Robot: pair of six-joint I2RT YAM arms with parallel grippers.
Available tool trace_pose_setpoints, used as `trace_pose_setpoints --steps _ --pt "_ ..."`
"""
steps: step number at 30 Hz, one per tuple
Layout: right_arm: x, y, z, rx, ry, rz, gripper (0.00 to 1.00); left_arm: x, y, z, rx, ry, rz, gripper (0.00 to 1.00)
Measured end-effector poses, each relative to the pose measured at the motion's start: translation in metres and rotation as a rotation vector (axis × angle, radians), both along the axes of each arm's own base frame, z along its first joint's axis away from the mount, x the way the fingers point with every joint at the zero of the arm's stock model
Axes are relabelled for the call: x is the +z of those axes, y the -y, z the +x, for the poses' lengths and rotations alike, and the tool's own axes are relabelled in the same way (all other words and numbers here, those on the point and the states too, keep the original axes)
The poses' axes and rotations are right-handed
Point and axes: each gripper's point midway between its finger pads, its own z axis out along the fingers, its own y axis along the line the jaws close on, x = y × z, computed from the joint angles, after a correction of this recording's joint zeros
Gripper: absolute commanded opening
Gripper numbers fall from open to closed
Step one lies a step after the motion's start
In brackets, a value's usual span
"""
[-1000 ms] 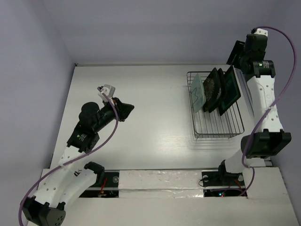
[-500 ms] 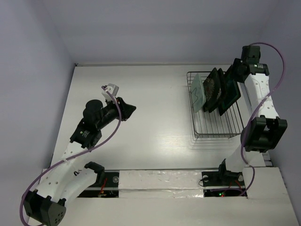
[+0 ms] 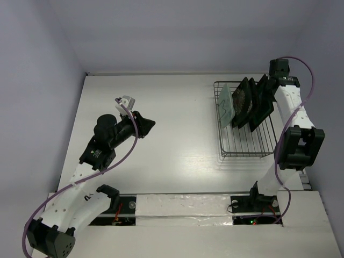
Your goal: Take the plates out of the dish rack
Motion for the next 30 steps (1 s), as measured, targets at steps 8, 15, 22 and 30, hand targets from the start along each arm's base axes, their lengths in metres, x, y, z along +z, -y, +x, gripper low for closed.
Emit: trace_pose_setpoints --steps 8,15,22,30 --pt "0.004 0.000 -0.003 0.020 -0.006 -0.010 0.00 0.002 0.001 0.000 -0.006 0.008 -0.006 0.19" --pt "0.030 0.000 -0.016 0.032 0.027 -0.030 0.00 0.004 0.002 -0.001 -0.014 0.012 -0.010 0.19" --pt "0.109 0.003 -0.034 -0.016 0.213 -0.060 0.00 0.004 0.003 -0.001 -0.013 0.009 -0.015 0.20" --pt "0.206 -0.007 -0.076 -0.036 0.490 -0.044 0.00 0.005 0.003 -0.001 -0.013 0.012 -0.020 0.20"
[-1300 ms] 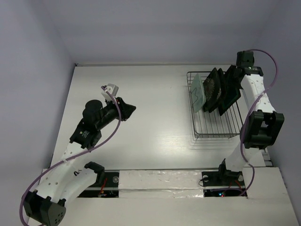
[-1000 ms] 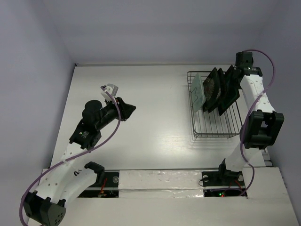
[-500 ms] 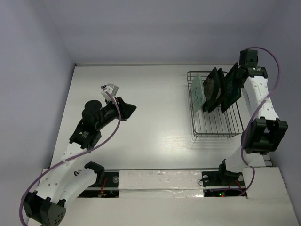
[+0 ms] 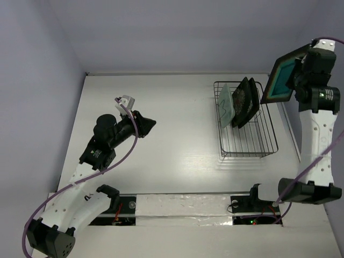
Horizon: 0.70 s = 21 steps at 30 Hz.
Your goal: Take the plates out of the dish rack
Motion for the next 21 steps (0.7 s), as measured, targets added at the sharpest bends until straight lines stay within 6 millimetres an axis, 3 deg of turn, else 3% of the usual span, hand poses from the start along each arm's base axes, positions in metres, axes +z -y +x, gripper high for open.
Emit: trace_pose_setpoints --steps 6,11,15,21 --pt "0.040 -0.039 -0.018 0.120 0.182 0.117 0.00 0.002 -0.002 0.000 0.010 0.008 -0.003 0.20" --pt "0.045 -0.093 -0.006 0.304 0.277 0.255 0.00 0.011 -0.007 -0.002 0.034 0.039 -0.012 0.20" --pt "0.018 -0.154 0.015 0.456 0.273 0.377 0.00 0.017 -0.014 0.000 0.076 0.065 -0.012 0.30" --pt "-0.068 -0.280 0.048 0.643 0.147 0.602 0.00 0.034 -0.042 0.002 0.223 0.135 -0.010 0.37"
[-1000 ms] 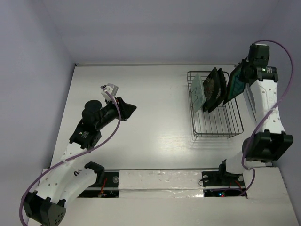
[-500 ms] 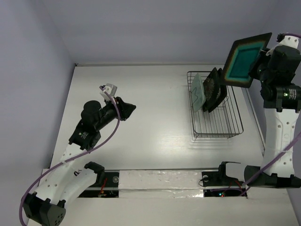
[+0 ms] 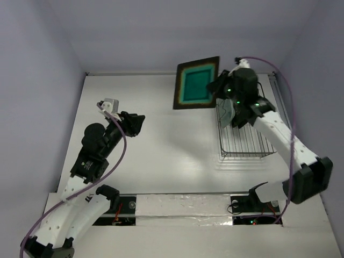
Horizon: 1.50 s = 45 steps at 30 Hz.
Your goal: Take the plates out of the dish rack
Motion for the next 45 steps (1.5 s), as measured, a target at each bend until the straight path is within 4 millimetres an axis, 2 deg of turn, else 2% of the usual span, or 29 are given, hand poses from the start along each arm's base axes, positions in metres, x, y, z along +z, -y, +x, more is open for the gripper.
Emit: trace_pose_setpoints --steps 6,10,13,17,20,22,23,25,26,28,30,39,42,45 --pt "-0.092 -0.117 0.021 0.118 -0.168 0.083 0.00 0.027 -0.022 -0.009 0.095 0.093 -0.041 0.38" --pt "-0.148 -0.187 0.036 0.149 -0.253 0.121 0.00 0.026 -0.026 -0.008 0.116 0.092 -0.040 0.38" --pt "-0.183 -0.230 0.044 0.162 -0.302 0.143 0.00 0.024 -0.027 -0.008 0.123 0.084 -0.036 0.39" --pt "-0.217 -0.271 0.050 0.172 -0.343 0.170 0.00 0.024 -0.027 -0.008 0.124 0.083 -0.036 0.39" --pt "-0.236 -0.284 0.049 0.169 -0.377 0.183 0.00 0.023 -0.027 -0.008 0.123 0.081 -0.035 0.39" --pt "-0.245 -0.287 0.050 0.163 -0.401 0.209 0.07 0.023 -0.027 -0.008 0.123 0.079 -0.034 0.39" --pt "-0.246 -0.289 0.050 0.165 -0.405 0.223 0.25 0.023 -0.027 -0.008 0.123 0.079 -0.034 0.39" --pt "-0.245 -0.292 0.048 0.174 -0.417 0.245 0.51 0.023 -0.027 -0.008 0.122 0.079 -0.034 0.39" --pt "-0.241 -0.295 0.048 0.181 -0.414 0.262 0.71 0.023 -0.027 -0.008 0.121 0.079 -0.034 0.39" --pt "-0.234 -0.299 0.049 0.204 -0.398 0.287 0.85 0.023 -0.027 -0.008 0.121 0.079 -0.034 0.40" --pt "-0.236 -0.298 0.048 0.213 -0.404 0.274 0.97 0.023 -0.027 -0.008 0.120 0.079 -0.034 0.40" --pt "-0.266 -0.279 0.034 0.229 -0.470 0.086 1.00 0.021 -0.027 -0.007 0.119 0.073 -0.030 0.40" --pt "-0.267 -0.273 0.033 0.232 -0.469 0.013 1.00 0.020 -0.026 -0.006 0.117 0.071 -0.029 0.40" --pt "-0.260 -0.270 0.035 0.247 -0.449 -0.046 1.00 0.020 -0.026 -0.006 0.116 0.071 -0.029 0.40"
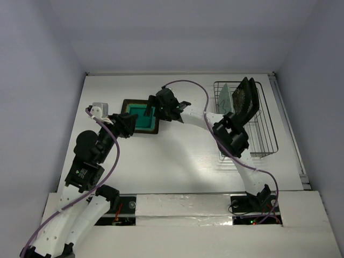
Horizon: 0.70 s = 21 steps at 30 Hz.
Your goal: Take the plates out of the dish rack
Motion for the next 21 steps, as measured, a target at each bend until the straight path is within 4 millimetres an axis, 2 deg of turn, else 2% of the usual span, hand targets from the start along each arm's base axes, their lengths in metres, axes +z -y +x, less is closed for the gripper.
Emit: trace_pose_setpoints --steps 5,7,8,9,10,11,12,15,17,19,20,21 --pt "0.007 0.011 0.003 0.019 0.042 -0.089 0.98 0.000 0.000 0.000 0.000 0.000 0.000 0.40" --pt "0.011 0.023 0.001 0.025 0.063 -0.148 0.84 0.000 0.000 0.000 0.000 0.000 0.000 0.40" --pt "0.018 0.030 -0.001 0.022 0.079 -0.170 0.72 0.000 0.000 0.000 0.000 0.000 0.000 0.40" --pt "0.028 0.040 -0.004 0.023 0.101 -0.202 0.33 0.000 0.000 0.000 0.000 0.000 0.000 0.40" --pt "0.042 0.051 -0.007 0.019 0.125 -0.227 0.19 0.000 0.000 0.000 0.000 0.000 0.000 0.39" --pt "0.060 0.062 -0.008 0.004 0.157 -0.239 0.00 0.000 0.000 0.000 0.000 0.000 0.000 0.39" --pt "0.085 0.074 -0.010 -0.008 0.198 -0.245 0.00 0.000 0.000 0.000 0.000 0.000 0.000 0.39" --pt "0.187 0.129 -0.014 -0.091 0.363 -0.209 0.00 0.000 0.000 0.000 0.000 0.002 0.001 0.33" --pt "0.258 0.188 -0.014 -0.196 0.479 -0.174 0.00 0.001 0.000 -0.001 -0.001 0.004 0.000 0.29" --pt "0.320 0.263 -0.016 -0.354 0.595 -0.167 0.00 0.001 0.000 -0.001 -0.003 0.004 0.001 0.26" --pt "0.345 0.308 -0.020 -0.452 0.644 -0.185 0.00 0.001 0.000 -0.001 -0.004 0.004 0.001 0.25" --pt "0.359 0.342 -0.026 -0.534 0.667 -0.214 0.00 0.001 0.000 -0.001 -0.004 0.003 0.001 0.25"
